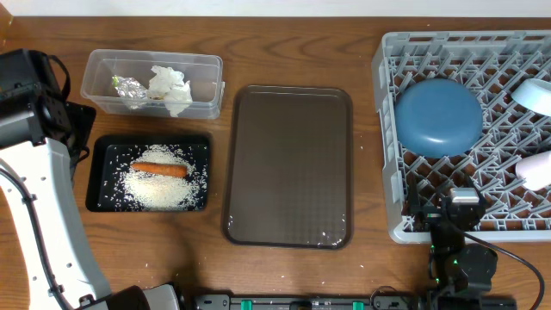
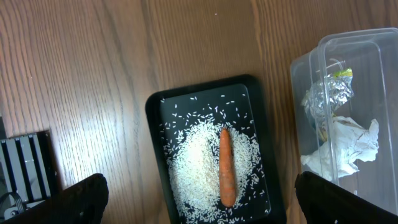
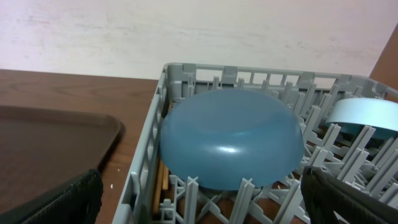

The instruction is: Sort waste into correct bins and load items into the dishwasher rack

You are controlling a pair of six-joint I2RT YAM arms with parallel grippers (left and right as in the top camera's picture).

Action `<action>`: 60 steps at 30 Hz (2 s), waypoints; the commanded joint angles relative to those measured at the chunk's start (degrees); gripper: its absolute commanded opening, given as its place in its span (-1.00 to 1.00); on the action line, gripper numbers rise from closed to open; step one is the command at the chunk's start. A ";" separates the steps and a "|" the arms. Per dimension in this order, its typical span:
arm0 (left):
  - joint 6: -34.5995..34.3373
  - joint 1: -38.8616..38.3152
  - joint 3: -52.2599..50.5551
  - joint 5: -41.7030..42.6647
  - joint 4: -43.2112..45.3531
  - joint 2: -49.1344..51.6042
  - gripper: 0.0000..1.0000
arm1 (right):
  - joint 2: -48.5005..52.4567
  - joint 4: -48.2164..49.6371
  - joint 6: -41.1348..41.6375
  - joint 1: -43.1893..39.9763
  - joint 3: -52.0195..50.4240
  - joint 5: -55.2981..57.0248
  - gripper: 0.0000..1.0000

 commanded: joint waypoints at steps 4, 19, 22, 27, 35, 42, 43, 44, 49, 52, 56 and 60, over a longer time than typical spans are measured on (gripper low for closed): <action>-0.74 0.28 -0.46 -0.31 -0.20 0.02 0.96 | -0.57 -0.15 0.96 -0.15 -0.15 -0.26 0.99; -0.74 0.28 -0.46 -0.31 -0.22 0.02 0.96 | -0.57 -0.15 0.94 -0.15 -0.15 -0.26 0.98; -0.74 0.28 -0.44 -0.31 -0.20 0.02 0.96 | -0.57 -0.15 0.94 -0.15 -0.15 -0.26 0.98; -0.74 0.28 -0.44 -0.31 -0.20 0.02 0.96 | -0.57 -0.15 0.96 -0.15 -0.15 -0.26 0.99; 5.75 0.17 -0.46 -1.90 -1.25 0.02 0.96 | -0.35 -0.15 0.94 -0.15 -0.15 -0.26 0.99; 18.73 -7.58 -4.63 -0.02 10.05 -2.16 0.96 | -0.35 -0.15 0.96 -0.15 -0.15 -0.26 0.99; 22.14 -9.33 -6.32 1.18 13.92 -3.17 0.97 | -0.35 -0.15 0.96 -0.15 -0.15 -0.26 0.99; 26.25 -11.37 -8.72 2.84 18.82 -4.48 0.96 | -0.35 -0.15 0.96 -0.15 -0.15 -0.26 0.99; 37.99 -18.23 -21.79 11.93 38.80 -11.39 0.96 | -0.35 -0.15 0.96 -0.15 -0.15 -0.26 0.98; 39.65 -19.41 -28.96 15.69 45.81 -15.63 0.97 | -0.35 -0.15 0.96 -0.15 -0.15 -0.26 0.99; 42.38 -19.43 -38.88 18.47 52.94 -21.99 0.96 | -0.35 -0.15 0.96 -0.15 -0.15 -0.26 0.98; 44.15 -19.45 -50.03 19.28 60.46 -29.75 0.96 | -0.35 -0.15 0.96 -0.15 -0.15 -0.26 0.99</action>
